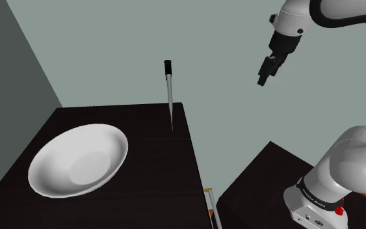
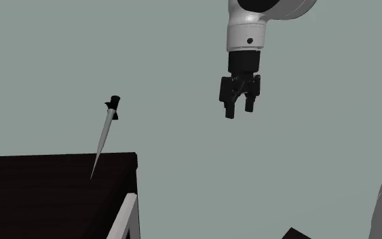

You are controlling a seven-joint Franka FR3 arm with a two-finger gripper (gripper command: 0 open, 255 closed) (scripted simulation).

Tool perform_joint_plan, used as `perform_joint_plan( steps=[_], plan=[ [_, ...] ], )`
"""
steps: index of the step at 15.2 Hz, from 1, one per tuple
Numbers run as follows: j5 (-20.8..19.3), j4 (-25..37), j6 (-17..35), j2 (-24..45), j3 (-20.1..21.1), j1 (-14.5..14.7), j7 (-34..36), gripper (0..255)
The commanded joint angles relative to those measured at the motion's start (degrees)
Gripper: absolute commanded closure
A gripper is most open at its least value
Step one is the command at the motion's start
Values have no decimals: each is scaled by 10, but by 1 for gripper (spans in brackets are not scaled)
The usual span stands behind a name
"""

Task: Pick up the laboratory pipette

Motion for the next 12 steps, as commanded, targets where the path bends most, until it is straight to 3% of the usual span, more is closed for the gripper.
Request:
perform_joint_plan(
  steps=[1, 7, 12],
  plan=[
    [0, 0, 0, 0, 0, 0, 0, 0],
    [32, 36, 16, 41, 111, -11, 171, 0],
    [35, 99, 24, 109, 205, -35, 317, 0]
  ],
)
